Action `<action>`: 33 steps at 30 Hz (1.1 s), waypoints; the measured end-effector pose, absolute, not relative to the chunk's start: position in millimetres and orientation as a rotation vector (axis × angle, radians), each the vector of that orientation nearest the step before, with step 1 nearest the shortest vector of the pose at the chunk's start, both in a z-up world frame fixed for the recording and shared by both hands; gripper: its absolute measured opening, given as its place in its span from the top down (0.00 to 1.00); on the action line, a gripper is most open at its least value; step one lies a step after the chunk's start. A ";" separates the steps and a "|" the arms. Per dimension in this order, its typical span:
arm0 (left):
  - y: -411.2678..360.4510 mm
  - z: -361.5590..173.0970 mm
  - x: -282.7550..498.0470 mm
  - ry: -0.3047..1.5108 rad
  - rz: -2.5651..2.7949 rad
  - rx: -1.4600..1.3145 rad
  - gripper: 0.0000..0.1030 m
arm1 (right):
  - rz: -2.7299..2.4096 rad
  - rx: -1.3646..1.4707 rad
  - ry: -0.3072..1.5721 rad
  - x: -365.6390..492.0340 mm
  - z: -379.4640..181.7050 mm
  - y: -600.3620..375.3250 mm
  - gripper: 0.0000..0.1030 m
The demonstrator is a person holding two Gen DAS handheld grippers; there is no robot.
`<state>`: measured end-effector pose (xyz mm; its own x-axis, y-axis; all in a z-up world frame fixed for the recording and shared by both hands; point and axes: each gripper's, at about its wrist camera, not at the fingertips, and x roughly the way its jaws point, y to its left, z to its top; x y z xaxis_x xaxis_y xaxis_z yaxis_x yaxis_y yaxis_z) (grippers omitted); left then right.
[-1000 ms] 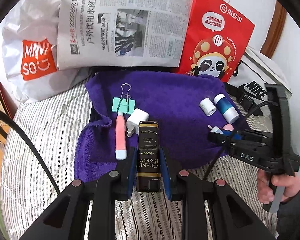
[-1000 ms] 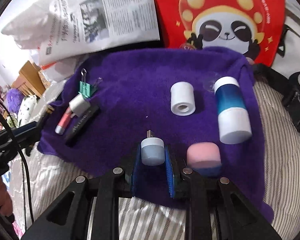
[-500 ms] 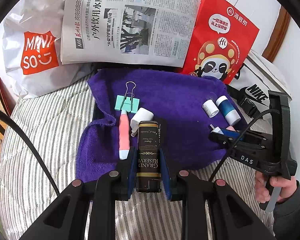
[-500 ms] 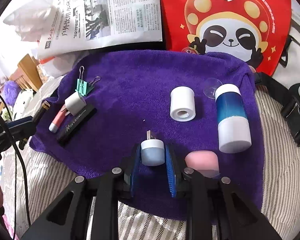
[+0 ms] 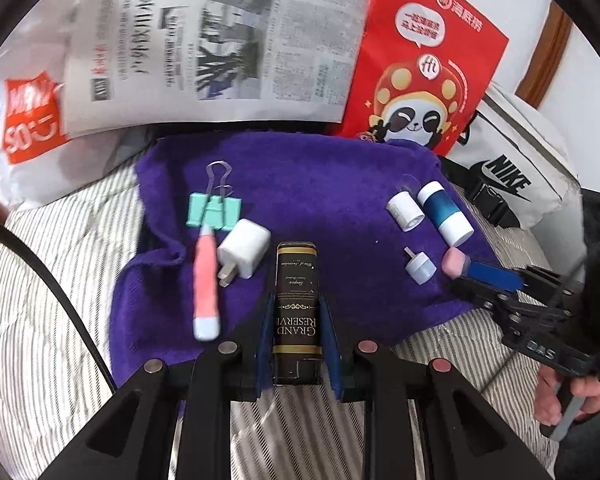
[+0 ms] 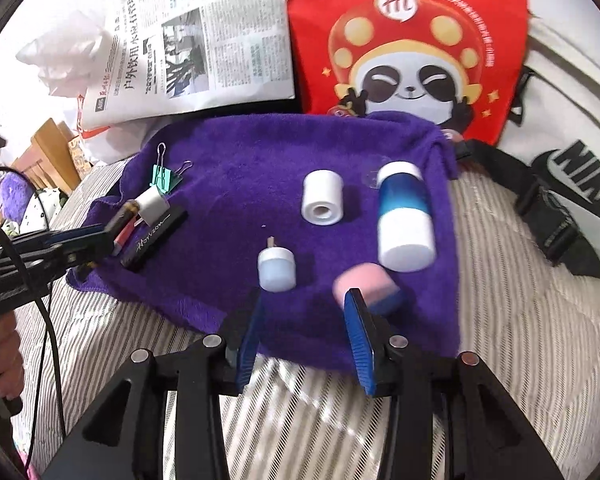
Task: Organize rigid objects
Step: 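Lower the bottle beside the Horizon marker and open left while right sets the cap down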
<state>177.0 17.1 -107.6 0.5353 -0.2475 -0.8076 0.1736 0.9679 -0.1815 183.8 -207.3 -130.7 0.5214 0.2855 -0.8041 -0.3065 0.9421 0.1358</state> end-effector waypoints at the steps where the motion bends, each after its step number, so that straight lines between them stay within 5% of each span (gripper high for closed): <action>1: 14.5 -108.6 180.9 0.976 -0.255 -0.078 0.78 | 0.351 -0.022 0.955 182.0 -129.5 -209.3 0.60; 27: -33.3 -142.0 227.2 1.030 -0.279 -0.001 0.78 | 0.323 0.037 0.927 177.1 -132.1 -228.5 0.59; 33: -28.9 -138.8 216.2 1.042 -0.317 -0.043 0.50 | 0.324 0.039 0.927 177.0 -131.2 -229.3 0.59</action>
<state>216.2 -28.9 -138.8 0.4632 -0.2780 -0.8416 0.2376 0.9537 -0.1842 177.0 -229.3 -131.2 0.5550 0.2909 -0.7793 -0.2580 0.9509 0.1713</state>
